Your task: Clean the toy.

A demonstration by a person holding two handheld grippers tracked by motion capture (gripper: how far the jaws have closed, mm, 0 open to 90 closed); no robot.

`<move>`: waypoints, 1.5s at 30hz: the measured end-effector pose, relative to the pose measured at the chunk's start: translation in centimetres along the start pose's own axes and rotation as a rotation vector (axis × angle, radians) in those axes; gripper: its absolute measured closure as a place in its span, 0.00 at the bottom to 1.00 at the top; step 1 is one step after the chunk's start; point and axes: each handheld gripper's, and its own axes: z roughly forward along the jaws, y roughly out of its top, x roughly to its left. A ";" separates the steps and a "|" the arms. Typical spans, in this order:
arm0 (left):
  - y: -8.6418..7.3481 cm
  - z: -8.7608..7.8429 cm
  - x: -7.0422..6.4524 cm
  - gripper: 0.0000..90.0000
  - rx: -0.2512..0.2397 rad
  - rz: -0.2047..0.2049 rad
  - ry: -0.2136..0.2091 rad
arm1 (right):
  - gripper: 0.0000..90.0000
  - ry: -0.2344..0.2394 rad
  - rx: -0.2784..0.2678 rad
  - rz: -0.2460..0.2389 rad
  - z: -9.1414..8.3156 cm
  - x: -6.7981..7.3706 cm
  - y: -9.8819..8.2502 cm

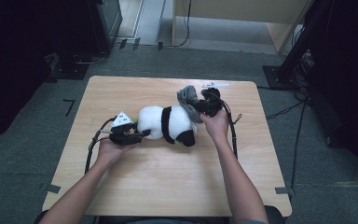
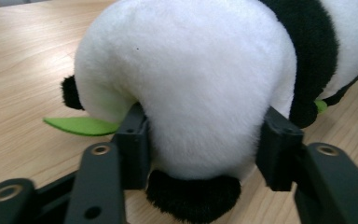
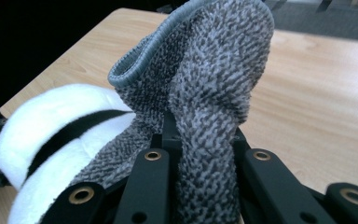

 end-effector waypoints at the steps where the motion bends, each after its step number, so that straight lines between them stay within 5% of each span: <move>1: 0.1 -0.1 0.0 0.57 0.002 -0.010 -0.002 | 0.88 -0.008 -0.012 -0.010 -0.3 0.4 0.2; 9: 1.7 -2.0 -0.6 0.63 0.036 -0.123 -0.031 | 0.88 0.034 -0.104 -0.055 -4.1 2.8 0.9; 17: 2.0 -3.1 -3.0 0.63 0.080 -0.202 -0.037 | 0.88 0.128 -0.156 -0.138 -7.1 7.7 0.7; 20: 1.9 -2.5 -2.8 0.62 0.076 -0.237 -0.045 | 0.87 0.182 -0.136 -0.149 -6.4 9.5 0.2; 27: 1.7 -2.1 -2.8 0.61 0.073 -0.249 -0.038 | 0.87 0.271 -0.047 -0.173 -2.3 13.2 -2.2; 30: 1.7 -2.1 -2.8 0.61 0.075 -0.247 -0.035 | 0.87 0.216 -0.009 -0.216 -0.9 14.5 -2.9; 32: 1.7 -2.0 -2.8 0.61 0.087 -0.238 -0.028 | 0.87 0.173 0.029 -0.214 0.3 14.2 -3.4; 36: 1.3 -1.4 -2.6 0.62 0.130 -0.214 -0.012 | 0.87 0.163 0.059 -0.219 1.3 13.0 -4.4; 45: 1.1 -1.2 -2.7 0.63 0.126 -0.172 -0.025 | 0.88 0.119 0.069 -0.215 -0.4 10.6 -4.4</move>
